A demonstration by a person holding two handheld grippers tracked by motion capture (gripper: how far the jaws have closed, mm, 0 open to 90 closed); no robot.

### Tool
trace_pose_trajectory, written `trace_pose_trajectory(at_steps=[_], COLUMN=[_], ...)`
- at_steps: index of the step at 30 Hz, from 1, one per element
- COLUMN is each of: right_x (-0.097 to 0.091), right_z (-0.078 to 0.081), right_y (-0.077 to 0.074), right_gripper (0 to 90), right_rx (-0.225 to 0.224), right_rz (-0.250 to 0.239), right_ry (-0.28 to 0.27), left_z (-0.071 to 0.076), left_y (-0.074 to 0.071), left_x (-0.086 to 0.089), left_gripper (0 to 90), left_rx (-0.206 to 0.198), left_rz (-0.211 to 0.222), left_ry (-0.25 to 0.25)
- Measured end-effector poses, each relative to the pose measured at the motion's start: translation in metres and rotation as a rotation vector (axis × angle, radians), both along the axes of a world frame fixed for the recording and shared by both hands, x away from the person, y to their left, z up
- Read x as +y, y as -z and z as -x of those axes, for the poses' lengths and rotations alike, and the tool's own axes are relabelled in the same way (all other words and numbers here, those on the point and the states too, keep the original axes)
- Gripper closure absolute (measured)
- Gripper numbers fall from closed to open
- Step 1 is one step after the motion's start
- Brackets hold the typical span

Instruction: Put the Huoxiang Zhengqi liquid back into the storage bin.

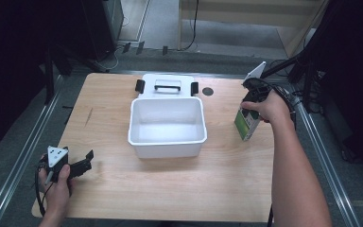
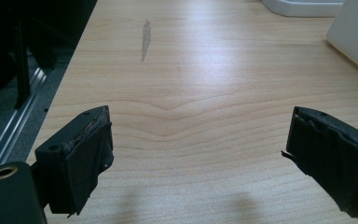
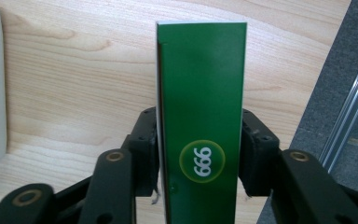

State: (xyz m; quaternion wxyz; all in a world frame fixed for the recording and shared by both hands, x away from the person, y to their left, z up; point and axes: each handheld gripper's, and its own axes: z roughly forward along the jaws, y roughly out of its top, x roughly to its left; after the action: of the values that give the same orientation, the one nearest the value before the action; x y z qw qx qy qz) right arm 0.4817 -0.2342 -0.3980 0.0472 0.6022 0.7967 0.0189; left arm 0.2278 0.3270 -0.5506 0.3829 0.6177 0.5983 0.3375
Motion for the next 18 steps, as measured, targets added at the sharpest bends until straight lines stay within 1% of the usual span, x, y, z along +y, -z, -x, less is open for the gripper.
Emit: trace_pose_trajectory(at_steps=[5, 9, 10, 12, 13, 14, 17, 18], right_x=[0.002, 0.003, 0.003, 0.003, 0.003, 0.002, 0.002, 0.002], right_z=[0.000, 0.001, 0.002, 0.003, 0.004, 0.006, 0.009, 0.009], right_y=[0.001, 0.001, 0.000, 0.000, -0.002, -0.006, -0.015, -0.015], right_gripper=[63.0, 64.1, 64.3, 64.4, 64.4, 64.5, 64.5, 64.5], right_rx=[-0.003, -0.002, 0.002, 0.003, 0.002, -0.004, -0.013, -0.013], right_rz=[-0.007, -0.002, 0.006, 0.007, 0.010, 0.001, -0.016, -0.016], right_ry=[0.013, 0.001, -0.017, -0.023, -0.037, -0.048, -0.057, -0.057], left_z=[0.000, 0.000, 0.000, 0.000, 0.000, 0.000, 0.000, 0.000], left_y=[0.000, 0.000, 0.000, 0.000, 0.000, 0.000, 0.000, 0.000], left_x=[0.000, 0.000, 0.000, 0.000, 0.000, 0.000, 0.000, 0.000], left_gripper=[7.3, 7.3, 7.3, 7.3, 7.3, 7.3, 7.3, 7.3], left_rx=[-0.001, -0.001, -0.002, -0.003, -0.002, -0.003, -0.003, -0.003], left_rz=[0.000, -0.001, -0.002, -0.003, -0.003, -0.003, -0.004, -0.004], left_ry=[0.000, -0.001, -0.001, -0.001, -0.001, -0.001, -0.001, -0.001])
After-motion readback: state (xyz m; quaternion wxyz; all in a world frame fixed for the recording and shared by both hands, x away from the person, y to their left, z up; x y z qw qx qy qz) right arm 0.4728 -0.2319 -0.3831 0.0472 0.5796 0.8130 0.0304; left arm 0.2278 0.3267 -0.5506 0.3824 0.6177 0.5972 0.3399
